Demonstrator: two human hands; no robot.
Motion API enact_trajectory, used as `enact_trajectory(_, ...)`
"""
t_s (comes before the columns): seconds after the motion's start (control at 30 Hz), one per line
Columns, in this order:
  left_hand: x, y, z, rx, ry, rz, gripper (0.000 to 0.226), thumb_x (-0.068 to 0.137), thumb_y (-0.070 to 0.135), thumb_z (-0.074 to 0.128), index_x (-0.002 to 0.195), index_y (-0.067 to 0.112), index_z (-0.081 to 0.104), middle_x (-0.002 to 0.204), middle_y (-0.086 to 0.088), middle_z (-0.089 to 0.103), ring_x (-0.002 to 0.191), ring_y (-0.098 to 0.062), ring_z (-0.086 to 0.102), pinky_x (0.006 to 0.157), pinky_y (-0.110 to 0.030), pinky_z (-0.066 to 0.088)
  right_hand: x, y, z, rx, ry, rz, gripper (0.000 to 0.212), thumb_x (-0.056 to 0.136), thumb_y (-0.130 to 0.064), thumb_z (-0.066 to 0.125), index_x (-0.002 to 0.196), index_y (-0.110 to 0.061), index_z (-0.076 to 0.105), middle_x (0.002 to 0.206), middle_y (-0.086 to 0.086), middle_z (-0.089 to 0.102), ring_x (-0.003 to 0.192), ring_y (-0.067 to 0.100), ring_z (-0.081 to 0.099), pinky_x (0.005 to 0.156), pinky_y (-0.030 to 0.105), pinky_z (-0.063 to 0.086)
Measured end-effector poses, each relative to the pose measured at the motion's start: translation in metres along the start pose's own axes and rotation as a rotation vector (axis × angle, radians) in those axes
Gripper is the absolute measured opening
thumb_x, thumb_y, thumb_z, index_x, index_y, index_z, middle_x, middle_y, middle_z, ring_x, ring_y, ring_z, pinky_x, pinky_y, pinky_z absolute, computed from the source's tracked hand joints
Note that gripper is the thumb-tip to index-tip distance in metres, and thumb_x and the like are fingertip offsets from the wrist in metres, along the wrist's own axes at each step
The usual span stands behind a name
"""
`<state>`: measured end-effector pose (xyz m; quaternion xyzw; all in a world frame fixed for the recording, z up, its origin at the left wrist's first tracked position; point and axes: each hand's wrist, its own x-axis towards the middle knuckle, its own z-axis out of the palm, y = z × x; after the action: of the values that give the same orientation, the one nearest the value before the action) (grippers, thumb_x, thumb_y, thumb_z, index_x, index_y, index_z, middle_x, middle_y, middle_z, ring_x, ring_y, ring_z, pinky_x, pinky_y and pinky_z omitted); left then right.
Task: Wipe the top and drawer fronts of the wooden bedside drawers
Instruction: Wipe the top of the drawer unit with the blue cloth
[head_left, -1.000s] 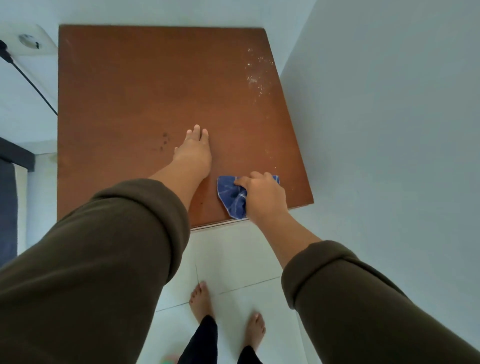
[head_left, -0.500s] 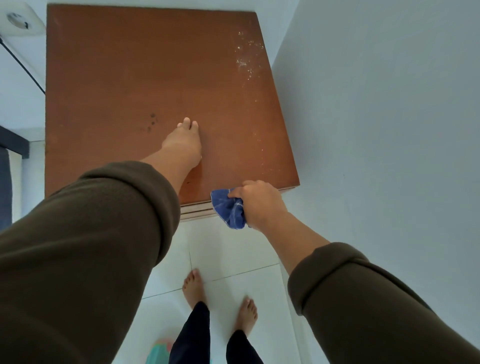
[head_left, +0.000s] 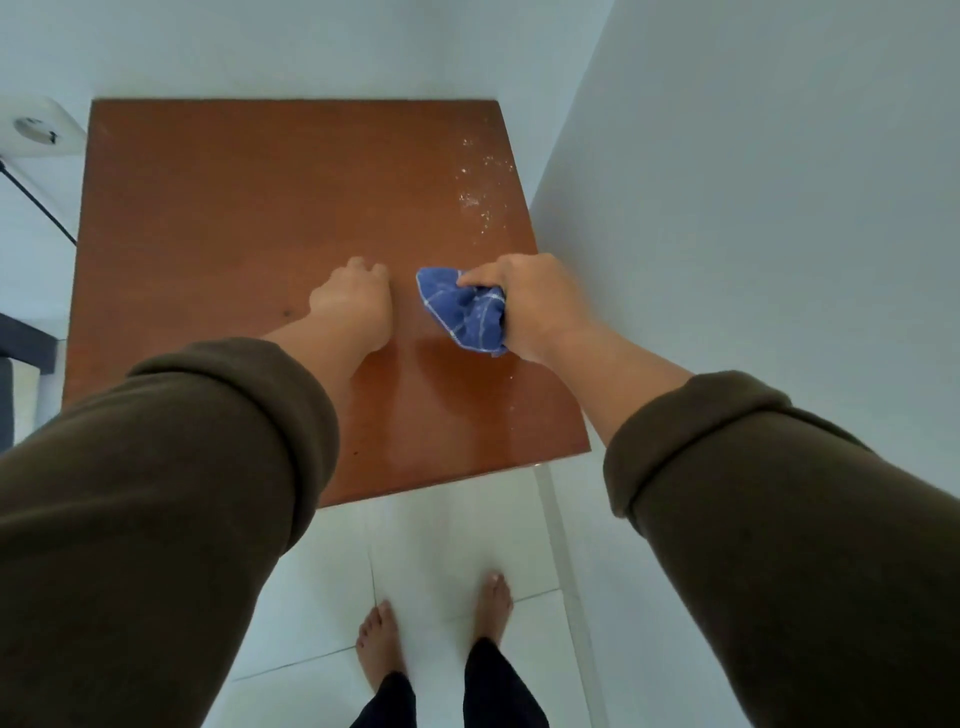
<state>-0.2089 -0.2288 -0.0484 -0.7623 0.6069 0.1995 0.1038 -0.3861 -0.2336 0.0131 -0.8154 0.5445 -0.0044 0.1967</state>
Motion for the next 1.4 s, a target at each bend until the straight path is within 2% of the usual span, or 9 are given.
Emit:
enact_trajectory(0.1,0.024,0.010,-0.006,-0.043,-0.004,0.011,0.061,0.087,0.014,0.062,0.142,0.013,0.034,0.152,-0.005,0.023,0.134,-0.030,0.036,0.102,-0.045,0.040,0.038,0.004,-0.012,-0.049,0.039,-0.024,0.041,0.092,-0.007,0.049,0.126,-0.026,0.062,0.121,0.005,0.064,0.110,0.027,0.060,0.091,0.032,0.048)
enact_trajectory(0.23,0.064,0.020,-0.019,-0.099,0.002,0.004,0.070,0.089,0.019,0.062,0.148,0.017,0.025,0.159,-0.001,0.008,0.143,-0.026,0.022,0.107,-0.047,0.035,0.102,0.012,-0.022,-0.099,0.124,-0.083,0.033,0.097,-0.020,0.046,0.126,-0.027,0.061,0.118,0.008,0.063,0.110,0.030,0.057,0.093,0.036,0.049)
enact_trajectory(0.37,0.104,0.027,-0.039,-0.076,-0.104,-0.055,0.105,0.080,0.028,0.075,0.153,0.021,0.000,0.160,-0.001,-0.011,0.148,-0.025,0.000,0.114,-0.051,0.026,0.159,0.023,-0.034,-0.223,0.131,-0.126,0.037,0.098,-0.020,0.042,0.131,-0.026,0.056,0.127,0.007,0.057,0.118,0.029,0.050,0.092,0.035,0.044)
enact_trajectory(0.47,0.128,0.030,-0.049,0.018,-0.222,-0.111,0.128,0.070,0.033,0.083,0.150,0.022,-0.016,0.158,-0.002,-0.021,0.148,-0.026,-0.007,0.114,-0.052,0.025,0.200,0.027,-0.037,-0.241,0.109,-0.140,0.037,0.099,-0.019,0.040,0.132,-0.024,0.055,0.131,0.007,0.056,0.122,0.029,0.048,0.094,0.036,0.043)
enact_trajectory(0.57,0.140,0.030,-0.049,0.069,-0.276,-0.142,0.138,0.064,0.035,0.086,0.148,0.024,-0.023,0.156,-0.003,-0.026,0.147,-0.026,-0.009,0.114,-0.051,0.027,0.234,0.029,-0.035,-0.244,0.101,-0.165,0.037,0.099,-0.019,0.040,0.132,-0.022,0.056,0.131,0.006,0.057,0.123,0.028,0.048,0.094,0.035,0.044)
enact_trajectory(0.73,0.140,0.033,-0.052,0.055,-0.317,-0.168,0.137,0.066,0.033,0.085,0.147,0.027,-0.026,0.155,0.000,-0.030,0.147,-0.023,-0.012,0.109,-0.046,0.033,0.277,0.028,-0.026,-0.232,0.082,-0.185,0.038,0.100,-0.016,0.037,0.133,-0.022,0.055,0.132,0.007,0.056,0.124,0.028,0.046,0.094,0.036,0.043)
enact_trajectory(0.97,0.141,0.038,-0.055,0.019,-0.347,-0.197,0.138,0.066,0.025,0.086,0.146,0.027,-0.027,0.153,0.000,-0.033,0.147,-0.023,-0.014,0.110,-0.045,0.031,0.309,0.021,-0.011,-0.216,0.019,-0.057,0.035,0.100,-0.017,0.038,0.127,-0.025,0.059,0.129,0.008,0.056,0.124,0.030,0.048,0.098,0.042,0.044)
enact_trajectory(1.1,0.141,0.038,-0.055,0.007,-0.345,-0.194,0.137,0.067,0.023,0.085,0.147,0.027,-0.027,0.153,0.000,-0.033,0.146,-0.024,-0.015,0.111,-0.046,0.029,0.312,0.019,-0.002,-0.163,-0.007,-0.011,0.036,0.098,-0.021,0.041,0.128,-0.035,0.055,0.133,0.006,0.051,0.128,0.032,0.043,0.103,0.052,0.040)
enact_trajectory(1.4,0.142,0.036,-0.050,-0.020,-0.316,-0.175,0.136,0.067,0.020,0.086,0.147,0.025,-0.025,0.154,-0.003,-0.033,0.146,-0.027,-0.016,0.114,-0.048,0.022,0.277,0.023,0.004,-0.158,-0.033,-0.008,0.040,0.098,-0.022,0.044,0.136,-0.033,0.049,0.138,0.007,0.045,0.130,0.033,0.039,0.102,0.049,0.043)
